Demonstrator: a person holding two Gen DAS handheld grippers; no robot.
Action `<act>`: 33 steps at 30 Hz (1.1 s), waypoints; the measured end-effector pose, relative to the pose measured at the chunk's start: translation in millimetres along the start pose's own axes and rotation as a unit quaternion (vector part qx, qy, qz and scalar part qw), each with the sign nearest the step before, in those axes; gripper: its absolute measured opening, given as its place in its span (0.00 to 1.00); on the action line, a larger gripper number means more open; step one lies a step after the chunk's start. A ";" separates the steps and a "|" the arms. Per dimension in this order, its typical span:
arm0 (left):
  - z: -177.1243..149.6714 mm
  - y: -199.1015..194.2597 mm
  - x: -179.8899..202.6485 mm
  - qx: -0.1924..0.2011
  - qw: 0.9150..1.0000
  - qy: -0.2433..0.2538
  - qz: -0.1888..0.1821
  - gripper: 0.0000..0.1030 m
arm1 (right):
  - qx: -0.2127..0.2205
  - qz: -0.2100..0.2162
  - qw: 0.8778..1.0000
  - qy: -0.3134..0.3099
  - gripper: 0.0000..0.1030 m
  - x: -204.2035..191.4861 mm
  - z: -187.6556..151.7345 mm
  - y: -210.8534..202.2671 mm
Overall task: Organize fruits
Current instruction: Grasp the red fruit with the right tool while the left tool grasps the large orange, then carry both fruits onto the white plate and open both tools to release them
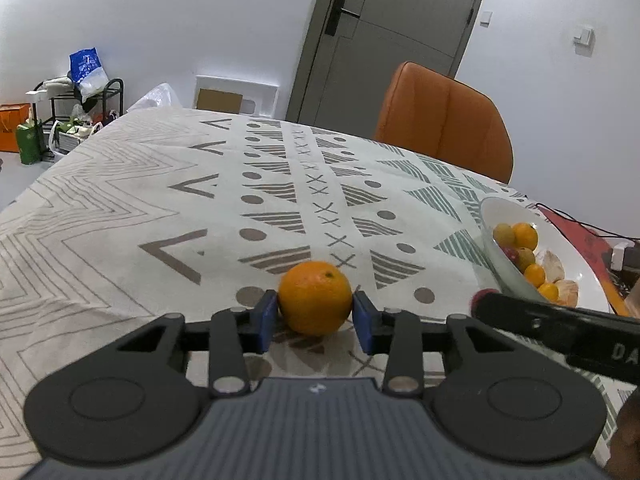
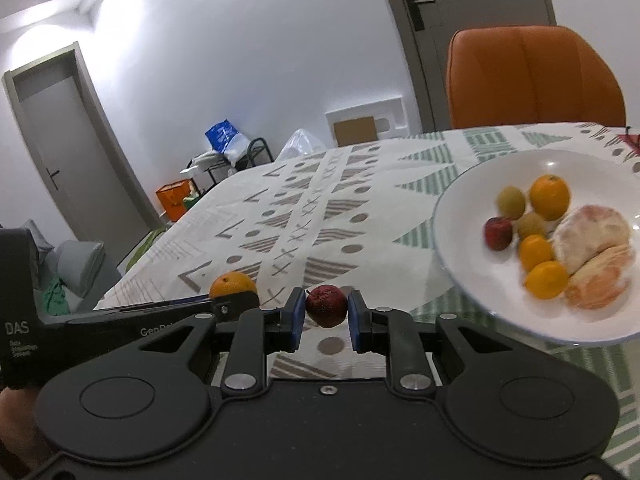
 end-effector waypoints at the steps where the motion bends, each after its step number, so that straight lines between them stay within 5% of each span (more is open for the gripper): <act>1: 0.5 -0.9 1.3 -0.001 1.000 -0.001 -0.002 0.37 | 0.003 -0.001 1.000 0.001 0.20 1.2 0.3 -2.5; 33: 15.8 -21.5 92.8 0.036 0.996 0.070 -0.047 0.37 | 0.085 -0.062 0.993 0.052 0.21 72.2 3.7 -85.7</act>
Point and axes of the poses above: each gripper's, at about its wrist camera, not at the fingertips, and y roughly the way its jaws point, x to its right, z to its top, the point moved 1 cm from there along y, roughly the way its jaws point, and after that the axes turned 11 degrees about z, right-handed, at the moved point
